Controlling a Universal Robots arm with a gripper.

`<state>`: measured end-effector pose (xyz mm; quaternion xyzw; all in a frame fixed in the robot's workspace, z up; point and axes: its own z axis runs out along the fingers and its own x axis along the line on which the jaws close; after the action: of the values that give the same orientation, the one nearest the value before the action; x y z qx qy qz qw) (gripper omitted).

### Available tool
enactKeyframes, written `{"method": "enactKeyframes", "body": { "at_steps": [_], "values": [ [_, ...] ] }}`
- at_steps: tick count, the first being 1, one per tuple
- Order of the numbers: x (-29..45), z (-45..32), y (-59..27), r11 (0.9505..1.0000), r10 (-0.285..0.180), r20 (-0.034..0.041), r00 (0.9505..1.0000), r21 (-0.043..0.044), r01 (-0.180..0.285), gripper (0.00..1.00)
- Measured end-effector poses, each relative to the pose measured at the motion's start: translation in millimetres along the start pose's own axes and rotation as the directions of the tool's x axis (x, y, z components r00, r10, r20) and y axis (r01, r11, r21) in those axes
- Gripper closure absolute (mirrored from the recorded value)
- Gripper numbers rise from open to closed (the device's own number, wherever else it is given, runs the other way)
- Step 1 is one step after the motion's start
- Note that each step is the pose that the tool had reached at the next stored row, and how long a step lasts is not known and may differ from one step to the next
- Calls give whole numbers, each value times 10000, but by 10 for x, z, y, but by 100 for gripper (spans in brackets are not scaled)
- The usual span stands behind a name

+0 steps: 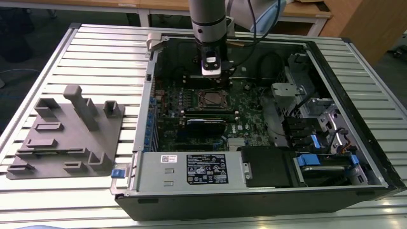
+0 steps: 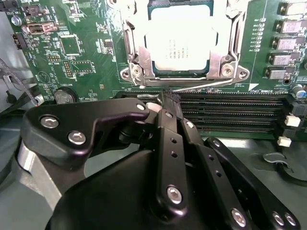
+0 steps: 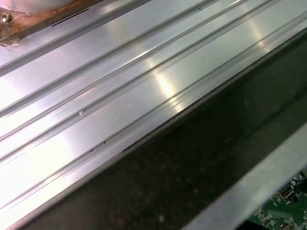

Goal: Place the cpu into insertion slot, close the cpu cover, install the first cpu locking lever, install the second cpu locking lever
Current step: 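Install the first cpu locking lever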

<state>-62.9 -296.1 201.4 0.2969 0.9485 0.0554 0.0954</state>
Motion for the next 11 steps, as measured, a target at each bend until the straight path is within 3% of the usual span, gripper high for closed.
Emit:
{"method": "enactKeyframes", "body": {
  "at_steps": [11],
  "values": [
    [-11,22,15,10000,1,-8,10000,-10,-1,89]
  ]
}}
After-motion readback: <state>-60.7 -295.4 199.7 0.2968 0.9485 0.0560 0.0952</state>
